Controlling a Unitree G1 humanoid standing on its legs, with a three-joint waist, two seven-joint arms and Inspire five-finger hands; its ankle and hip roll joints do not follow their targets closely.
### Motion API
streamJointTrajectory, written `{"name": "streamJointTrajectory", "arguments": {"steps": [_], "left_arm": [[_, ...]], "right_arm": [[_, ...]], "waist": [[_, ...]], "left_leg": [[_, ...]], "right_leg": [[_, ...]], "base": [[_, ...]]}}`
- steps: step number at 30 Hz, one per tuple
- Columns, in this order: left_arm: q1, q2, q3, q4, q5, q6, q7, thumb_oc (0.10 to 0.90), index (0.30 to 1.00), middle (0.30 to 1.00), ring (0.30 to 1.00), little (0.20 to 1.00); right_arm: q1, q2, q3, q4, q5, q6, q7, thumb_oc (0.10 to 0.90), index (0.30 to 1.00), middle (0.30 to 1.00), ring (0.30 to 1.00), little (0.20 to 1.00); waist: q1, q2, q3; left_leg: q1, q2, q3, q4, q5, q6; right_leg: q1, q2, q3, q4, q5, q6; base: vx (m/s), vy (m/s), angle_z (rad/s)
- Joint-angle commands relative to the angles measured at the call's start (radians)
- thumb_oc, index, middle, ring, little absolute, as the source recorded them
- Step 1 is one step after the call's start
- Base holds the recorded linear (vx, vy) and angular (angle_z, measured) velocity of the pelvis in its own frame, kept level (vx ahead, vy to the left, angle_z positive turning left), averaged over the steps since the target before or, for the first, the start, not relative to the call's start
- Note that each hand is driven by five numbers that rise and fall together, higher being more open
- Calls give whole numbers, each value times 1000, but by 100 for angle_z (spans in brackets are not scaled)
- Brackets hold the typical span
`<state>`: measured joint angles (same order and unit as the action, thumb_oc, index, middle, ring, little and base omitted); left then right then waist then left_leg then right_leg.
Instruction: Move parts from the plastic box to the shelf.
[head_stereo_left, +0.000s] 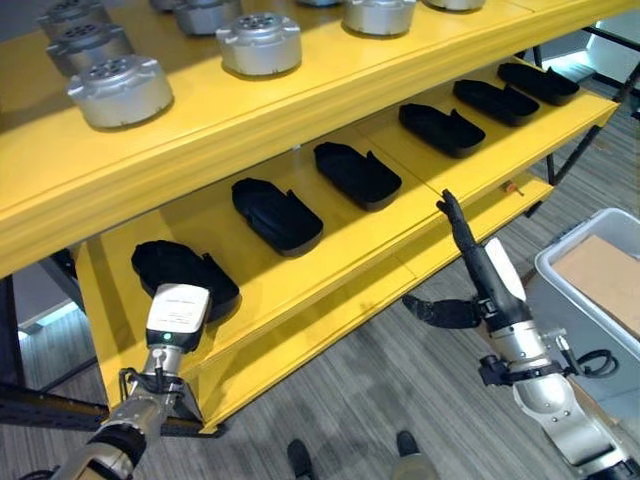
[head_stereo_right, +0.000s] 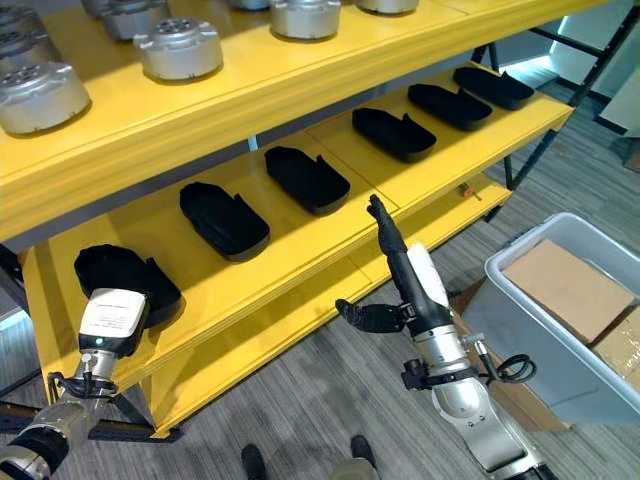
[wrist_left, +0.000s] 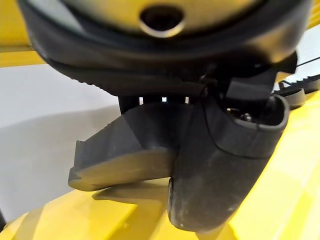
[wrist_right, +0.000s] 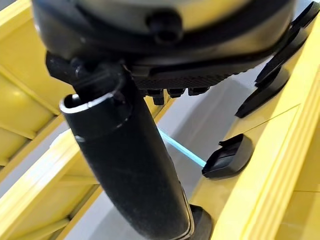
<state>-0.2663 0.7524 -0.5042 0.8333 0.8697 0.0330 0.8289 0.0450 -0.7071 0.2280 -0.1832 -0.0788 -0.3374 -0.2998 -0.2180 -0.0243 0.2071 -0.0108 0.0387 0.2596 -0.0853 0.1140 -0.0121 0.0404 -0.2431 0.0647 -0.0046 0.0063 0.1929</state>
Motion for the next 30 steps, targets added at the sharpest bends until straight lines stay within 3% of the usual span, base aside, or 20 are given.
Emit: {"name": "streamJointTrajectory", "arguments": {"steps": [1,11,30], "left_arm": [[-91,55,73,4,-39,-7,-4,400,300,300,300,300],[-120,82,73,73,-13,-13,10,400,300,300,300,300],[-155,138,43,133,75,12,21,400,300,300,300,300]], "right_arm": [[-80,-49,-70,-97,-12,-75,-23,900,1000,1000,1000,1000],[-105,-76,-61,-94,-13,-78,-4,900,1000,1000,1000,1000],[-135,-134,-87,-90,-7,-83,24,900,1000,1000,1000,1000]], "waist": [[21,22,-27],[18,23,-9],[-9,39,33]], "left_leg": [[33,18,34,128,-131,26],[22,14,84,170,-149,27],[-1,12,85,184,-155,20]], "right_leg": [[-98,-32,-91,73,75,16],[-113,-42,-120,77,89,15],[-142,-38,-108,87,90,12]], "base": [[27,97,-18],[18,77,-12],[-14,34,-3]]}}
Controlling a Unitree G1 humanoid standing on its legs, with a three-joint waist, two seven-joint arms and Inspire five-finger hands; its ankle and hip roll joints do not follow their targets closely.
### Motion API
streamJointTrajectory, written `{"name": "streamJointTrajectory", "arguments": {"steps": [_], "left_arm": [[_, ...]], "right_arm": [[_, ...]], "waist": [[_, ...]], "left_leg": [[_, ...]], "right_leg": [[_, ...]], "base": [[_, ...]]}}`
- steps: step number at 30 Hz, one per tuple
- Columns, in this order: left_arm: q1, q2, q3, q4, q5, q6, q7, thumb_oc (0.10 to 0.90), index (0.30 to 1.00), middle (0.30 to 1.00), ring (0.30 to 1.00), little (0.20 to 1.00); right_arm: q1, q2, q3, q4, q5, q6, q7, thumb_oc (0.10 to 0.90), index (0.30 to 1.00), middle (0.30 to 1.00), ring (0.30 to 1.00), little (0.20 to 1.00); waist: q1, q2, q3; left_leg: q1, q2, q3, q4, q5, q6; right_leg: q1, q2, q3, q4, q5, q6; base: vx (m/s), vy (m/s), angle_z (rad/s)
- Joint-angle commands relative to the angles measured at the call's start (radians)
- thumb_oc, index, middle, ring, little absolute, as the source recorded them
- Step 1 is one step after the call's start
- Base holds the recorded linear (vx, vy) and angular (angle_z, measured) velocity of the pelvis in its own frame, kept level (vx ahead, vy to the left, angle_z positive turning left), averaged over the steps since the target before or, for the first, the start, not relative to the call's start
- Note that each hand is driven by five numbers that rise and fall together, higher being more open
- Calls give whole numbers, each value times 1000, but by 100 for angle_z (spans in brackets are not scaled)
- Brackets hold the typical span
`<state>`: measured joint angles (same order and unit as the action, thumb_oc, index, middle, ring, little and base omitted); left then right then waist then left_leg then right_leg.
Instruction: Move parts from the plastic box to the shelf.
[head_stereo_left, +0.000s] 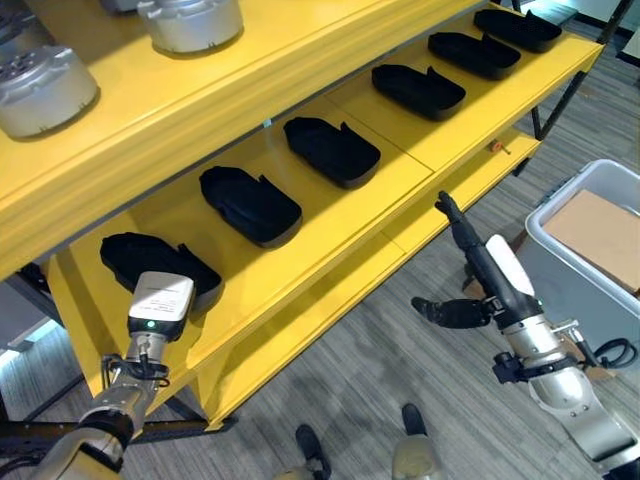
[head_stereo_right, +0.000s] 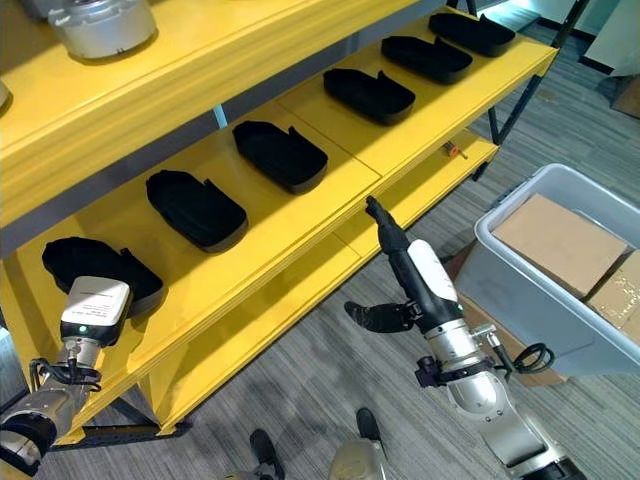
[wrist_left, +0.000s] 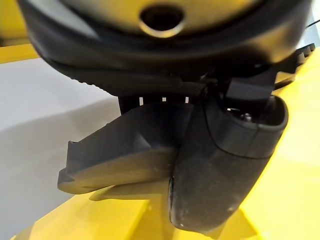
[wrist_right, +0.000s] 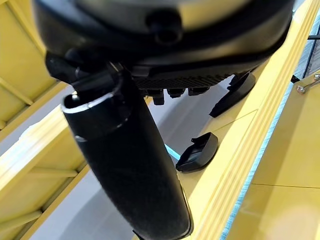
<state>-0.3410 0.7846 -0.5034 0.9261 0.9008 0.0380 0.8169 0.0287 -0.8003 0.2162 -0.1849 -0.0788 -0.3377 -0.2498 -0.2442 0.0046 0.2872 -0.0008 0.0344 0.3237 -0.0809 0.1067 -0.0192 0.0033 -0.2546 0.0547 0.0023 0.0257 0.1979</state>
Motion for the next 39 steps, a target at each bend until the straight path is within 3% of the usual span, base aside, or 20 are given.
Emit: {"name": "streamJointTrajectory", "arguments": {"steps": [1,6,13,14,39], "left_arm": [[-80,107,39,37,39,15,30,400,300,300,300,300],[-73,109,46,57,-17,11,36,400,300,300,300,300],[-72,109,43,63,34,8,41,400,300,300,300,300],[-72,112,42,66,36,12,42,900,1000,1000,1000,1000],[-23,116,-3,106,154,-13,-33,900,1000,1000,1000,1000]], "right_arm": [[-121,-44,-77,-85,-4,-87,-26,900,1000,1000,1000,1000],[-126,-52,-85,-97,3,-84,-11,900,1000,1000,1000,1000],[-131,-48,-83,-87,-5,-87,-7,900,1000,1000,1000,1000],[-130,-44,-80,-92,-11,-83,-10,900,1000,1000,1000,1000],[-119,-8,-42,-86,-5,-69,-43,900,1000,1000,1000,1000]], "waist": [[17,11,-45],[12,13,-39],[16,14,-37],[16,15,-36],[47,26,-103]], "left_leg": [[-12,16,20,179,-148,27],[-18,14,21,185,-153,27],[-24,11,15,188,-154,27],[-22,11,15,185,-153,27],[32,-1,-7,138,-149,35]], "right_leg": [[-106,-27,-97,80,70,7],[-113,-28,-96,81,73,6],[-116,-30,-98,85,74,3],[-117,-30,-99,86,74,3],[-69,-33,-137,79,66,9]], "base": [[-26,48,-1],[-14,37,-1],[0,0,0],[0,0,0],[5,-16,1]]}}
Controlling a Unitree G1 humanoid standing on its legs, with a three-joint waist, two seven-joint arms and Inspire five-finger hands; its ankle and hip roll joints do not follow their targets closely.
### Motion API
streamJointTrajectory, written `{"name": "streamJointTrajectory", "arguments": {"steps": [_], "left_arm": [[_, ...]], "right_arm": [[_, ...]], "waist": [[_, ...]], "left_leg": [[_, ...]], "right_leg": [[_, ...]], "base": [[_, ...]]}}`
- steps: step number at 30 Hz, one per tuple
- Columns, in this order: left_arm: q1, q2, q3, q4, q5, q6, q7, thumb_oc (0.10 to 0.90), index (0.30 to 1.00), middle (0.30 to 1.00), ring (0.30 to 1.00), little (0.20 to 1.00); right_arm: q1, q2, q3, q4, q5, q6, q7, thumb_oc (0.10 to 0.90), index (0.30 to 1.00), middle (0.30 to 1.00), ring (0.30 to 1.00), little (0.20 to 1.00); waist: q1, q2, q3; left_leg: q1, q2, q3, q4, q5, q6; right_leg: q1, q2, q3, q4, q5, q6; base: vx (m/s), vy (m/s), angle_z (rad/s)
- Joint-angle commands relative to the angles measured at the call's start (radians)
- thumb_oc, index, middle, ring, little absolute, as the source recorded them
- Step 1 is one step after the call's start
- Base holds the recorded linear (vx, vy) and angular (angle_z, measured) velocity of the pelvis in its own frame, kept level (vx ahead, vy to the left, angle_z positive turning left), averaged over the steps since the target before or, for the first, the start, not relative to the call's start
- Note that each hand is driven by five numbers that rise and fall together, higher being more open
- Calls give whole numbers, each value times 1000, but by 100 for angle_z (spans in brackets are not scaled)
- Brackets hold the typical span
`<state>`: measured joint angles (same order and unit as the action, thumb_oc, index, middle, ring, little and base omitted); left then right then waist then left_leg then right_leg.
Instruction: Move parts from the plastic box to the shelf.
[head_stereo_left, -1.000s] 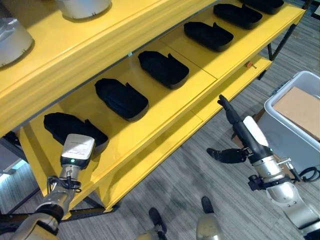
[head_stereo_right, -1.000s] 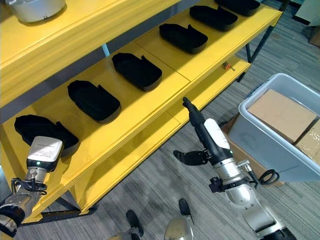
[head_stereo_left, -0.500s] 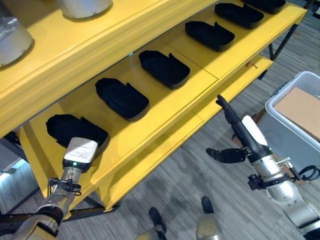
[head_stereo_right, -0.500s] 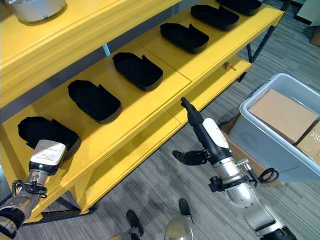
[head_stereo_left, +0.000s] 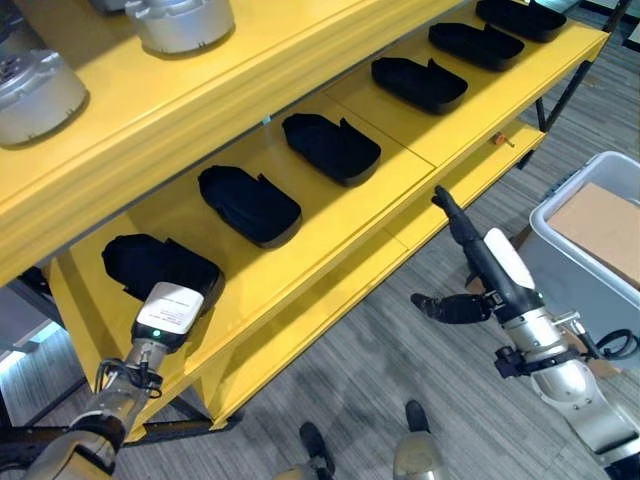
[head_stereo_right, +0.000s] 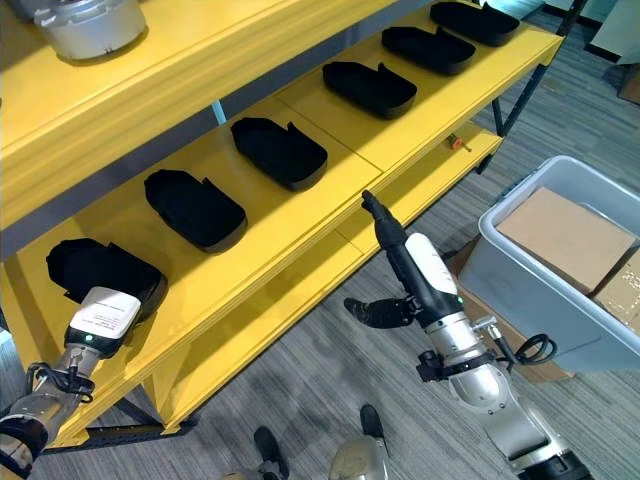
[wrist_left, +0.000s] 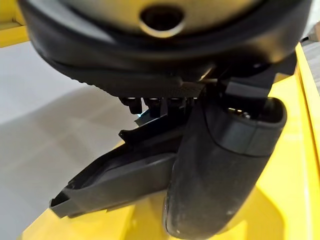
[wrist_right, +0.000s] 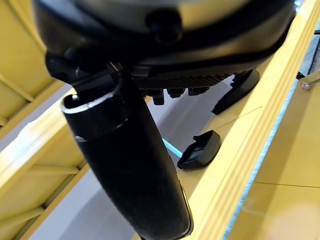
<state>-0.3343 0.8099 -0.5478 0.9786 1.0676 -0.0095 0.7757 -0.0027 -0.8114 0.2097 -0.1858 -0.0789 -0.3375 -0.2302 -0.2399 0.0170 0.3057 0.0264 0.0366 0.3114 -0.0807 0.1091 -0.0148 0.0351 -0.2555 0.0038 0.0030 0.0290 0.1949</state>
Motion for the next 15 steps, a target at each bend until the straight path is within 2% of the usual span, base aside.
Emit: {"name": "streamJointTrajectory", "arguments": {"steps": [1,6,15], "left_arm": [[-30,92,39,55,-13,35,5,900,1000,1000,1000,1000],[-18,107,34,61,14,28,-39,900,1000,1000,1000,1000],[-2,121,18,66,54,-10,-49,900,1000,1000,1000,1000]], "right_arm": [[-90,4,-31,-84,-6,-68,-64,900,1000,1000,1000,1000],[-96,7,-15,-87,-3,-52,-74,900,1000,1000,1000,1000],[-110,5,4,-90,0,-30,-93,900,1000,1000,1000,1000]], "waist": [[45,15,-125],[52,20,-133],[64,23,-139]], "left_leg": [[3,-3,7,136,-149,31],[12,-5,6,130,-149,33],[15,-5,4,125,-147,36]], "right_leg": [[-103,-31,-85,76,66,11],[-96,-31,-92,77,65,13],[-91,-29,-103,76,62,14]], "base": [[6,-14,5],[0,0,0],[-4,-15,1]]}}
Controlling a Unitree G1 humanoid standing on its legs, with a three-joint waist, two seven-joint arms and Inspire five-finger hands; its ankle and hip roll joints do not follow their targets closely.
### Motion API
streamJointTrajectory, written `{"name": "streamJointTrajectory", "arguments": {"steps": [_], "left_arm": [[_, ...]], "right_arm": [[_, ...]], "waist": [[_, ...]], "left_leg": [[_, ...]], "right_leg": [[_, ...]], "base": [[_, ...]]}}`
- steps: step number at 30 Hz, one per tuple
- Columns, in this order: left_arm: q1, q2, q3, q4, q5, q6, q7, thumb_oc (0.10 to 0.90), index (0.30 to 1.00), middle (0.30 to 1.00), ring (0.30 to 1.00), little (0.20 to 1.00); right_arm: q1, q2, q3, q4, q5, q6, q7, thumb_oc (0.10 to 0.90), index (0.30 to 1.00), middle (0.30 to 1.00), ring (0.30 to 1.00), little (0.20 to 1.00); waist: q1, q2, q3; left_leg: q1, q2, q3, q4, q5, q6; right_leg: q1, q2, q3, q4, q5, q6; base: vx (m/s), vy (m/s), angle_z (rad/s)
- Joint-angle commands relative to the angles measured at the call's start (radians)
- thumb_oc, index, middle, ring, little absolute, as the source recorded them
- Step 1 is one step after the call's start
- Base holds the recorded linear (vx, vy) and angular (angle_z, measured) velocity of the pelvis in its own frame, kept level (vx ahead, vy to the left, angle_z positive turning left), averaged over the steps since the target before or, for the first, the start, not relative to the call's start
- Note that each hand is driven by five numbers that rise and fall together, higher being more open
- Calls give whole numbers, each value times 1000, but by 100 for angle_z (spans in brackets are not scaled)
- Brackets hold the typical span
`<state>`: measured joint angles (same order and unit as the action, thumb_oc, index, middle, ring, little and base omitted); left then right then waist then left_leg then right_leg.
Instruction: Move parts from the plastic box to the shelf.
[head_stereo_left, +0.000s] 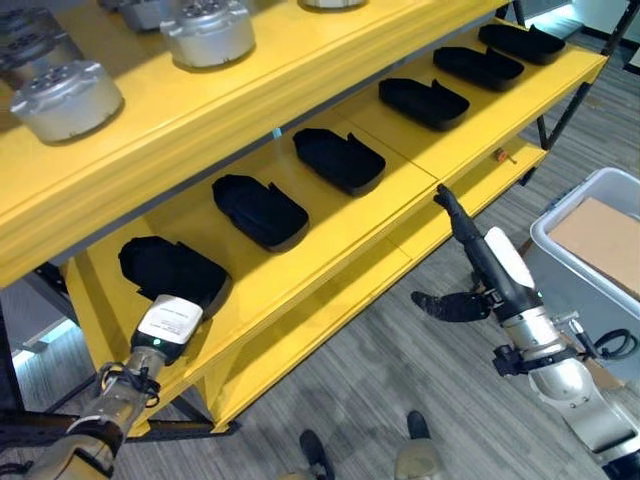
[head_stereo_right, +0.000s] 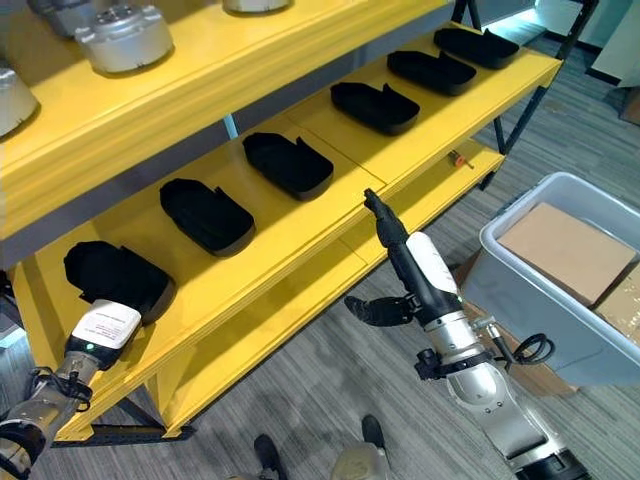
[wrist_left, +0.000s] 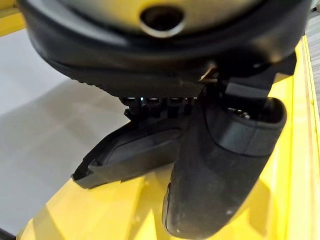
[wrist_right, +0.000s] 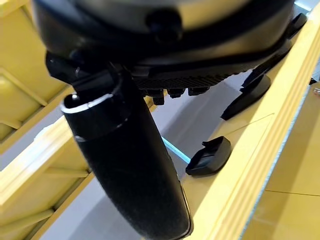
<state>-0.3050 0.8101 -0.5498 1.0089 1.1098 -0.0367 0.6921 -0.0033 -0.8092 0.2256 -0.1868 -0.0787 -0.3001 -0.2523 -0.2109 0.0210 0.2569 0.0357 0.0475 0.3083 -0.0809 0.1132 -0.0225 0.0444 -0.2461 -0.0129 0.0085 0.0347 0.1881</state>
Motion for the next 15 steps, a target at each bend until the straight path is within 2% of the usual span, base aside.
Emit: {"name": "streamJointTrajectory", "arguments": {"steps": [1,15], "left_arm": [[-28,121,19,39,16,13,37,900,1000,1000,1000,1000],[-19,134,8,42,25,-3,14,900,1000,1000,1000,1000]], "right_arm": [[-112,4,-10,-91,0,-62,-71,900,1000,1000,1000,1000],[-123,-6,3,-93,9,-47,-80,900,1000,1000,1000,1000]], "waist": [[36,19,-90],[39,23,-86]], "left_leg": [[6,-16,6,123,-151,44],[3,-16,2,120,-147,42]], "right_leg": [[-100,-37,-88,70,56,21],[-101,-32,-89,66,53,23]], "base": [[0,0,0],[0,0,0]]}}
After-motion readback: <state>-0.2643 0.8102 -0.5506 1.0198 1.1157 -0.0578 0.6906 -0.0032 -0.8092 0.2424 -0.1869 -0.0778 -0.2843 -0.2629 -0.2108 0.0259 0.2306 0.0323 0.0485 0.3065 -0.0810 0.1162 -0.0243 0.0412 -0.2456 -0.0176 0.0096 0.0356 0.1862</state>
